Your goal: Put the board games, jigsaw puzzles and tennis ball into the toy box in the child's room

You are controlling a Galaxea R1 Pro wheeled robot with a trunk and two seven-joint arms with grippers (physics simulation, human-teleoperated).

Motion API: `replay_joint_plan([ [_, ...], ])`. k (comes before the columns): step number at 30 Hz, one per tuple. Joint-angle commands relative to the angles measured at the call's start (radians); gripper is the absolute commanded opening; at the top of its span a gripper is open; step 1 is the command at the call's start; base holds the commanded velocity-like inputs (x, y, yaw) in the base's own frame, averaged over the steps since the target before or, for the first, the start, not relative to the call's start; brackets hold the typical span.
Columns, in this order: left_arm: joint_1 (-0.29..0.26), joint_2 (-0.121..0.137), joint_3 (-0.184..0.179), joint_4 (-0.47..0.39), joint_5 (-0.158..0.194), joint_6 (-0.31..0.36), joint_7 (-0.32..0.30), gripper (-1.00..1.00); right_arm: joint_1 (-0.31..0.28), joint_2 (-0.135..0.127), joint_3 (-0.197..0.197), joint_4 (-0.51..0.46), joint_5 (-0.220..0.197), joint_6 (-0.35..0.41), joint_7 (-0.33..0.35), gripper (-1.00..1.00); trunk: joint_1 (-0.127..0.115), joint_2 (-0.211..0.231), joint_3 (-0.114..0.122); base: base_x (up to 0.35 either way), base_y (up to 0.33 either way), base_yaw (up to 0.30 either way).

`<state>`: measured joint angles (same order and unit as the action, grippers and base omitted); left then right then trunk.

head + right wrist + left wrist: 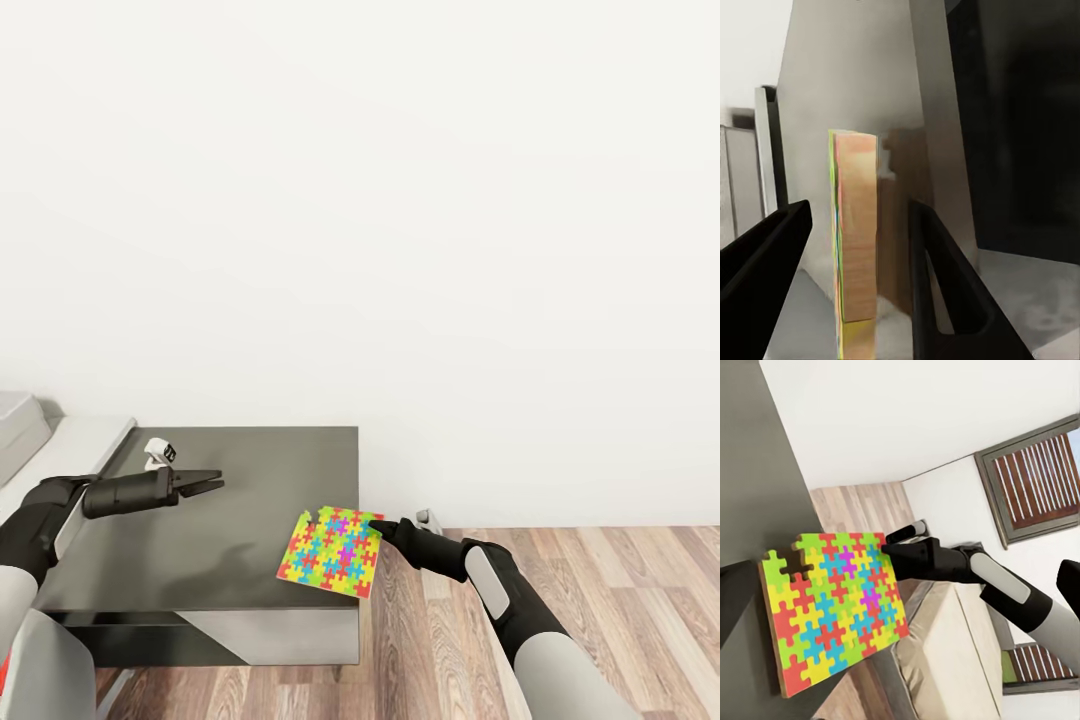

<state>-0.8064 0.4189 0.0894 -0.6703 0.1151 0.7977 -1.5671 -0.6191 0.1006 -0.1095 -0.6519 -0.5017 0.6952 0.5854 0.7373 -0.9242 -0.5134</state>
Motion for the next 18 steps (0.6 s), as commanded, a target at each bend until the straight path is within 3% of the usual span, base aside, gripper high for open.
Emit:
replay_joint_plan([
  [1, 0.000, 0.000, 0.000, 0.000, -0.001, 0.011, -0.004, 1.00, -0.001, 0.001, -0.006, 0.000, 0.002, 0.006, 0.002, -1.00, -0.004, 0.007, 0.002, 0.000, 0.000, 0.000],
  [18, -0.001, 0.000, -0.007, 0.000, -0.004, 0.038, -0.004, 1.00, -0.001, -0.010, -0.008, -0.005, -0.007, 0.004, 0.018, -1.00, -0.069, 0.126, 0.056, 0.000, 0.000, 0.000],
])
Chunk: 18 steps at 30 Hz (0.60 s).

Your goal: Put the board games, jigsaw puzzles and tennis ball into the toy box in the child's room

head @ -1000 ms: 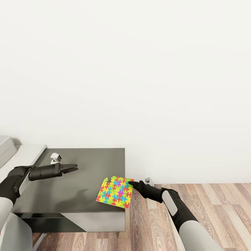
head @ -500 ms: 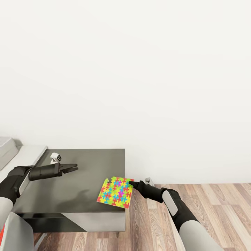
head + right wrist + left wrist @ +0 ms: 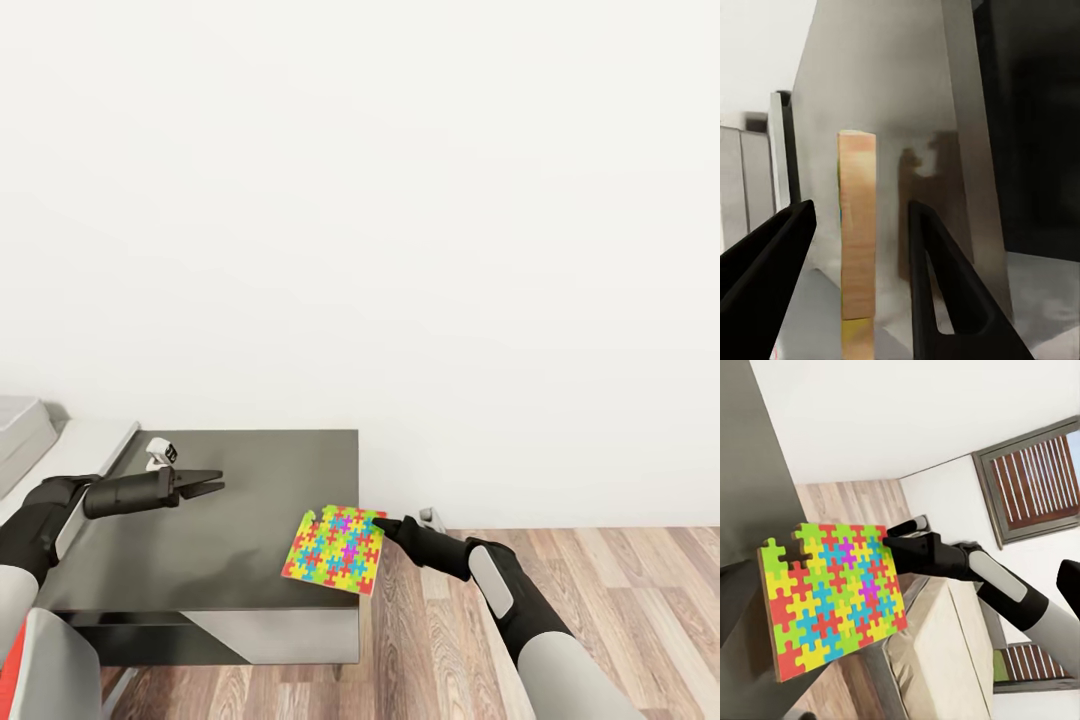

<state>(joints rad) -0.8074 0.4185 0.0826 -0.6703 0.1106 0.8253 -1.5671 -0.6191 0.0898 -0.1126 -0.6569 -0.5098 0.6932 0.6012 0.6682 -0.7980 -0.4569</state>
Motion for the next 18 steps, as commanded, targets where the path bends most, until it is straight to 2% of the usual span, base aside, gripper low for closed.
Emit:
replay_joint_plan([
  [1, -0.001, 0.000, -0.001, 0.000, 0.000, 0.011, -0.004, 1.00, -0.001, 0.001, -0.005, -0.001, 0.000, 0.006, 0.002, -1.00, -0.004, 0.006, 0.002, 0.000, 0.000, 0.000],
  [18, -0.002, 0.002, 0.000, 0.000, 0.000, 0.011, -0.004, 1.00, -0.001, 0.001, -0.011, -0.004, -0.002, 0.001, -0.001, -1.00, -0.069, 0.125, 0.055, 0.000, 0.000, 0.000],
])
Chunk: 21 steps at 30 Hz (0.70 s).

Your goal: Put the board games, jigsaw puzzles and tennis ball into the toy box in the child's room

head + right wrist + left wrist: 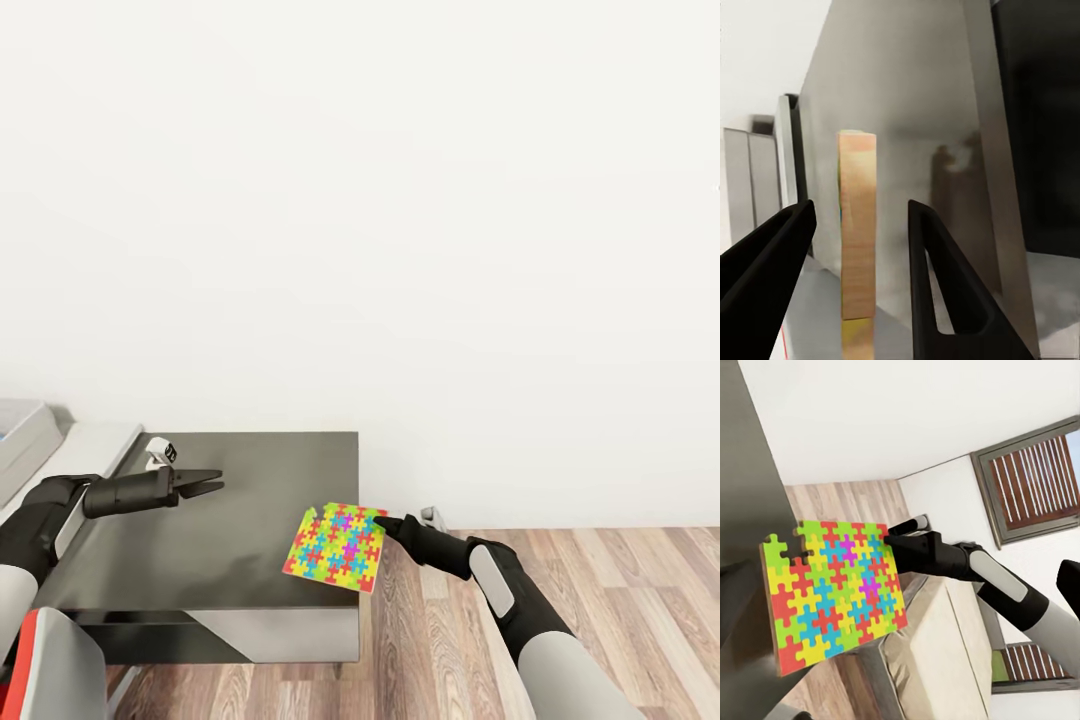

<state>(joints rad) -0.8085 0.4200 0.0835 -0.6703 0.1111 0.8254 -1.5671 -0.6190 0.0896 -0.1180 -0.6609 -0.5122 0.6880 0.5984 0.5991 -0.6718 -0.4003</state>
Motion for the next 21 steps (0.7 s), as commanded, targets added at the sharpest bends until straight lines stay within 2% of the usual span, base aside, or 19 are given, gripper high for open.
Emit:
replay_joint_plan([
  [1, -0.001, 0.000, 0.000, 0.000, 0.000, 0.011, -0.004, 1.00, -0.001, 0.001, -0.007, 0.000, 0.000, 0.008, -0.001, -1.00, -0.004, 0.006, 0.002, 0.000, 0.000, 0.000],
  [10, -0.001, 0.003, 0.003, 0.000, 0.000, 0.011, -0.004, 1.00, 0.000, -0.004, -0.012, -0.002, -0.002, 0.012, 0.018, -1.00, -0.038, 0.069, 0.030, 0.000, 0.000, 0.000],
  [17, -0.001, 0.008, 0.004, 0.000, 0.001, 0.011, -0.004, 1.00, 0.003, -0.014, -0.011, -0.010, 0.000, 0.001, 0.243, -1.00, -0.065, 0.118, 0.052, 0.000, 0.000, 0.000],
  [21, -0.001, 0.008, 0.004, 0.000, 0.001, 0.010, -0.004, 1.00, 0.002, -0.026, -0.010, -0.039, -0.001, 0.000, 0.302, -1.00, -0.080, 0.146, 0.065, 0.000, 0.000, 0.000],
])
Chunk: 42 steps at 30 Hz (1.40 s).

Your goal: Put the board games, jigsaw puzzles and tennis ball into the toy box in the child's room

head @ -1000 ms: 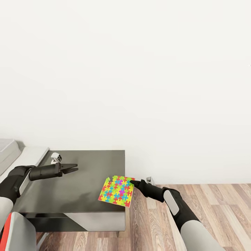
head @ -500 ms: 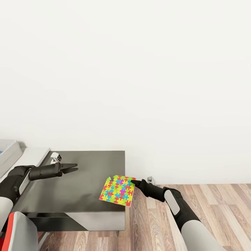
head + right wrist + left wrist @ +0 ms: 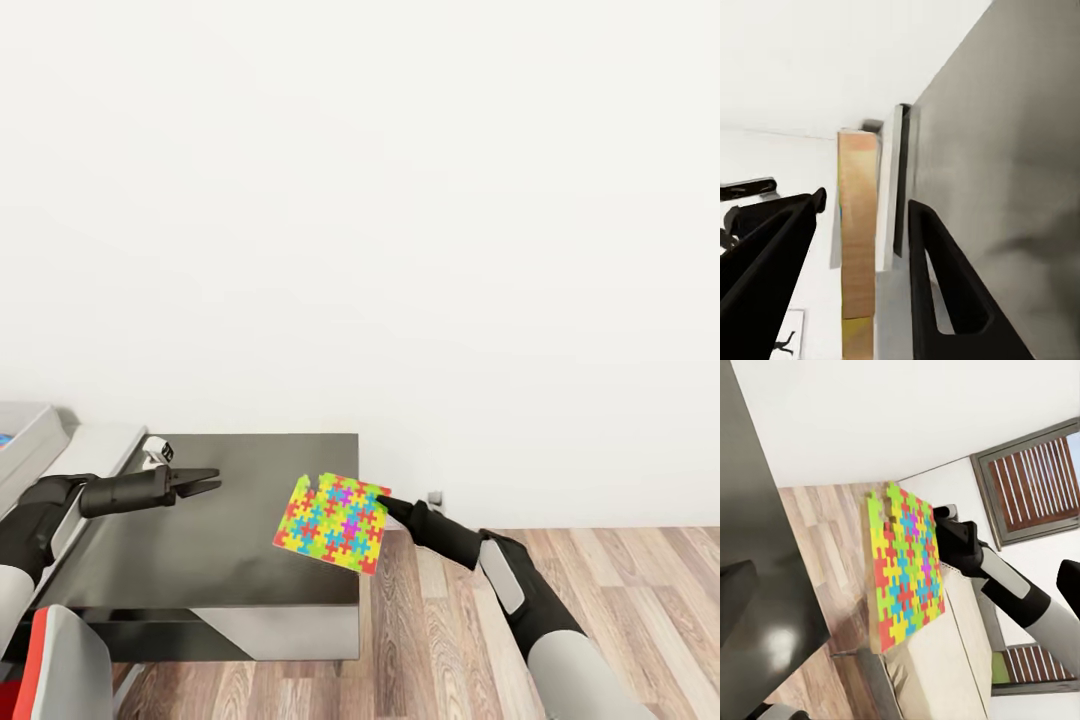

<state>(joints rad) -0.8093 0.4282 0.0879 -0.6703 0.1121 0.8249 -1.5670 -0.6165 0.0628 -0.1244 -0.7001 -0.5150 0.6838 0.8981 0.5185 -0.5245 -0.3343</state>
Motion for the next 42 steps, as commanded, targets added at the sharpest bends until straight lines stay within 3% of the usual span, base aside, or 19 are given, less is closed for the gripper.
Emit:
replay_joint_plan([
  [1, -0.001, 0.001, 0.000, 0.000, 0.000, 0.011, -0.004, 1.00, -0.002, 0.000, -0.003, -0.015, 0.001, 0.005, 0.007, -1.00, -0.004, 0.006, 0.002, 0.000, 0.000, 0.000],
  [7, -0.001, 0.001, 0.000, 0.000, 0.000, 0.011, -0.004, 1.00, -0.003, -0.001, -0.004, -0.092, 0.000, 0.008, 0.007, -1.00, -0.027, 0.048, 0.021, 0.000, 0.000, 0.000],
  [18, -0.001, 0.005, 0.001, 0.000, 0.000, 0.010, -0.004, 1.00, -0.003, -0.001, -0.004, -0.104, 0.001, 0.007, 0.008, -1.00, -0.068, 0.125, 0.055, 0.000, 0.000, 0.000],
  [33, -0.001, 0.005, 0.000, -0.001, 0.000, 0.010, -0.004, 1.00, -0.003, -0.001, -0.017, -0.110, 0.000, 0.004, 0.016, -1.00, -0.068, 0.125, 0.062, 0.000, 0.000, 0.132],
  [42, -0.001, 0.002, -0.008, -0.003, 0.000, 0.010, -0.004, 1.00, 0.047, 0.000, -0.018, -0.218, 0.001, 0.004, 0.019, -1.00, -0.068, 0.125, 0.072, 0.000, 0.000, 0.226],
])
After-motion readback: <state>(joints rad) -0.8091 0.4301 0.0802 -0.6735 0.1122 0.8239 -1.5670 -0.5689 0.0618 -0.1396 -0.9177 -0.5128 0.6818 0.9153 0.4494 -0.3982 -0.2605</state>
